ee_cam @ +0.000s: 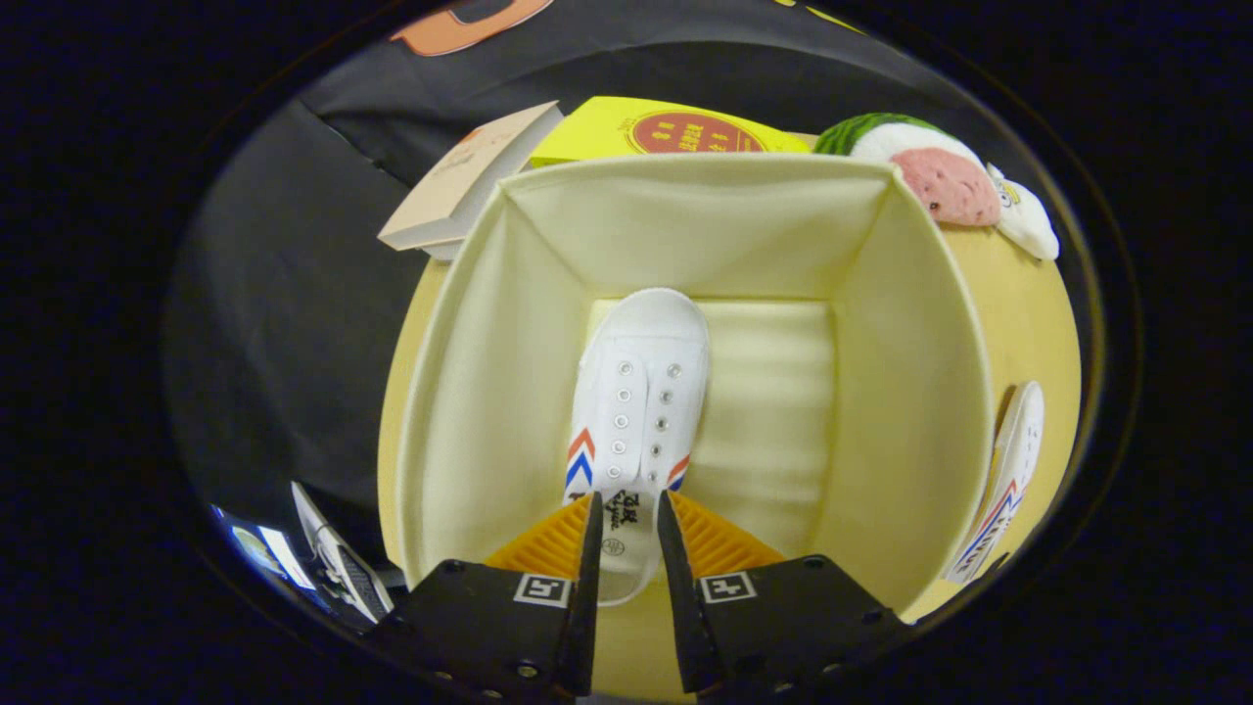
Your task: Open the storage box then place both shoes into the box .Put the left shoe in first, then the right shoe, with the right side of both shoes facing outward in a uniform manner.
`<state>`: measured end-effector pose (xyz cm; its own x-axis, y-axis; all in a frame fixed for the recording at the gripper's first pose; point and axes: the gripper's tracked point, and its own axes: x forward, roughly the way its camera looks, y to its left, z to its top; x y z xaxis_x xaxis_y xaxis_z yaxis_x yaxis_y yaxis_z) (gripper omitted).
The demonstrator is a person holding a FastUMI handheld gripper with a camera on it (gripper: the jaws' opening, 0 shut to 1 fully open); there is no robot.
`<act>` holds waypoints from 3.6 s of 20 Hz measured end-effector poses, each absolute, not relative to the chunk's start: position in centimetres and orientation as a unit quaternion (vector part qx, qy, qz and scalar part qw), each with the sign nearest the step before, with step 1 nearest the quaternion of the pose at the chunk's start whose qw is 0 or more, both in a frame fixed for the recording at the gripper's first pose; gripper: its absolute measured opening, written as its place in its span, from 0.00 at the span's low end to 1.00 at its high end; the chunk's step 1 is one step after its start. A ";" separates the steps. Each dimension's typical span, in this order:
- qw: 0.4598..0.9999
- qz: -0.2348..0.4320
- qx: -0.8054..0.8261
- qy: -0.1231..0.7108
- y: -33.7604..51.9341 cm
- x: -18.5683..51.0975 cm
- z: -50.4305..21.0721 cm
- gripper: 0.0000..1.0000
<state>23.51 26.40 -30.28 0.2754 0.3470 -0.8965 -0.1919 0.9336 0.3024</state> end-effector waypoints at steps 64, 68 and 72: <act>0.842 0.176 0.153 0.487 0.4 21.0 -21.8 0.00; 0.847 0.173 0.143 0.481 6.5 21.9 -20.5 0.00; 0.849 0.168 0.126 0.485 12.0 22.1 -21.2 0.00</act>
